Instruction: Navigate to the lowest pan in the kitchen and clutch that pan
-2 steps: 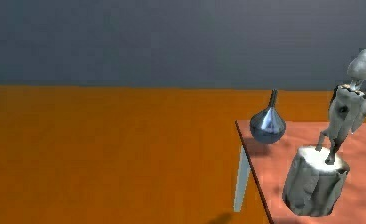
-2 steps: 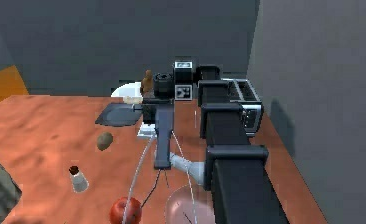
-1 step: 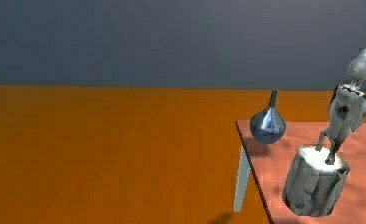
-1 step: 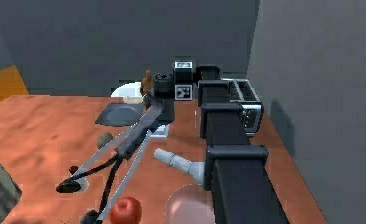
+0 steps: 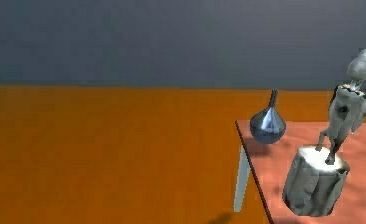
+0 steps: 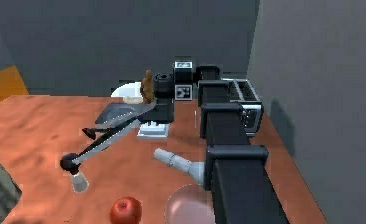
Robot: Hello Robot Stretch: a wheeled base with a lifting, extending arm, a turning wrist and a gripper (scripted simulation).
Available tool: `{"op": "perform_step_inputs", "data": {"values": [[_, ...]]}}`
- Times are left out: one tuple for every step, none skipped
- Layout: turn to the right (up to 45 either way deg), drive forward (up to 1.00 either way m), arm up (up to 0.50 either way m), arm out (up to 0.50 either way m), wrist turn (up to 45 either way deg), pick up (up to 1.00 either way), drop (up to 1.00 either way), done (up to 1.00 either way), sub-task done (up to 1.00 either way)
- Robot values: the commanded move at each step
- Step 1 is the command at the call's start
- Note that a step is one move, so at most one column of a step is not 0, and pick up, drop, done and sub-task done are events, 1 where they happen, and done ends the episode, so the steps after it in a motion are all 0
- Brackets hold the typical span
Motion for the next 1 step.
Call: {"op": "perform_step_inputs", "data": {"values": [[0.0,0.0,0.0,0.0,45.0,0.0,0.0,0.0,0.0]]}}
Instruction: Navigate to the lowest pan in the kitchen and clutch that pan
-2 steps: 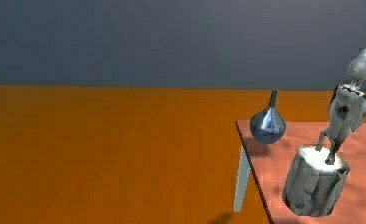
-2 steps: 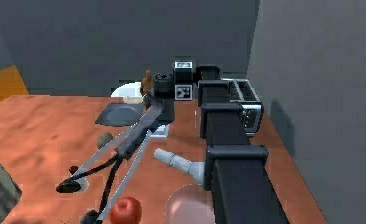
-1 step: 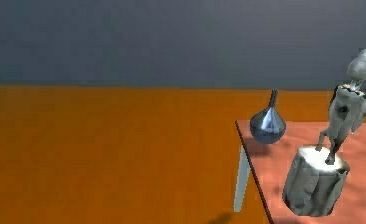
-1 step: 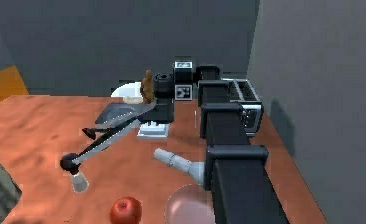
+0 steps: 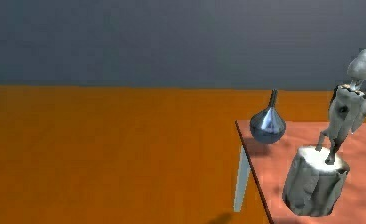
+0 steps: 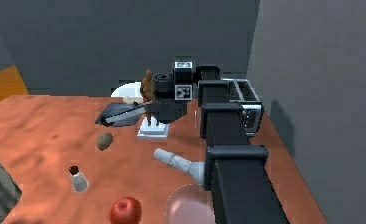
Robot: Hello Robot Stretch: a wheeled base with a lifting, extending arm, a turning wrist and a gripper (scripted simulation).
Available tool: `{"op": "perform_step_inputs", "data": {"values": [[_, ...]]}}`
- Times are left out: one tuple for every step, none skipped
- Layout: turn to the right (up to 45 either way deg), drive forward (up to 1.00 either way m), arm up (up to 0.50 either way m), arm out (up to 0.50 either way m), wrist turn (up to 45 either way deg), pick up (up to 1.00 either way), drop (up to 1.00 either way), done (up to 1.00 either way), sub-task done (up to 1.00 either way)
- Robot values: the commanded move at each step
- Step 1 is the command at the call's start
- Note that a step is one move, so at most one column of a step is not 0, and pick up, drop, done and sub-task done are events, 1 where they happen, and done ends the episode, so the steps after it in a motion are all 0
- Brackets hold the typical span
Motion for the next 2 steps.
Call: {"op": "perform_step_inputs", "data": {"values": [[0.0,0.0,0.0,0.0,45.0,0.0,0.0,0.0,0.0],[0.0,0.0,0.0,0.0,12.0,0.0,0.0,0.0,0.0]]}}
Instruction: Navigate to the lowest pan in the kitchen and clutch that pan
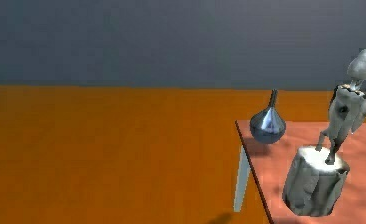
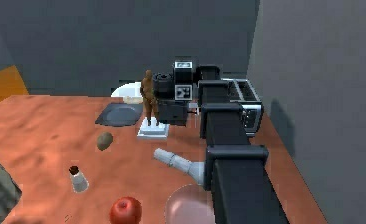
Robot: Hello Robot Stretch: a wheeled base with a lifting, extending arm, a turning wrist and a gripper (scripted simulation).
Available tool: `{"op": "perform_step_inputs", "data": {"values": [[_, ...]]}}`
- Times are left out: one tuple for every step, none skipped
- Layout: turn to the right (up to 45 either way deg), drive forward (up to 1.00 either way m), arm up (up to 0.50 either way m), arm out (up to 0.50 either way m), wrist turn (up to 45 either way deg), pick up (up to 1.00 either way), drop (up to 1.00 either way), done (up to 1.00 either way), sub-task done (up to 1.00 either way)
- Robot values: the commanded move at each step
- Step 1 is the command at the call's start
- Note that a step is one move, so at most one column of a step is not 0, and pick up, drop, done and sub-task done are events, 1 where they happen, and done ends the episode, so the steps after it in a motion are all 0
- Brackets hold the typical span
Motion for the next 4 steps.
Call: {"op": "perform_step_inputs", "data": {"values": [[0.0,0.0,-0.28,0.0,0.0,0.0,0.0,0.0,0.0],[0.0,0.0,0.0,0.0,0.0,1.0,0.0,0.0,0.0],[0.0,0.0,0.1,0.0,0.0,0.0,0.0,0.0,0.0],[0.0,0.0,0.0,0.0,0.0,0.0,0.0,1.0,0.0]]}}
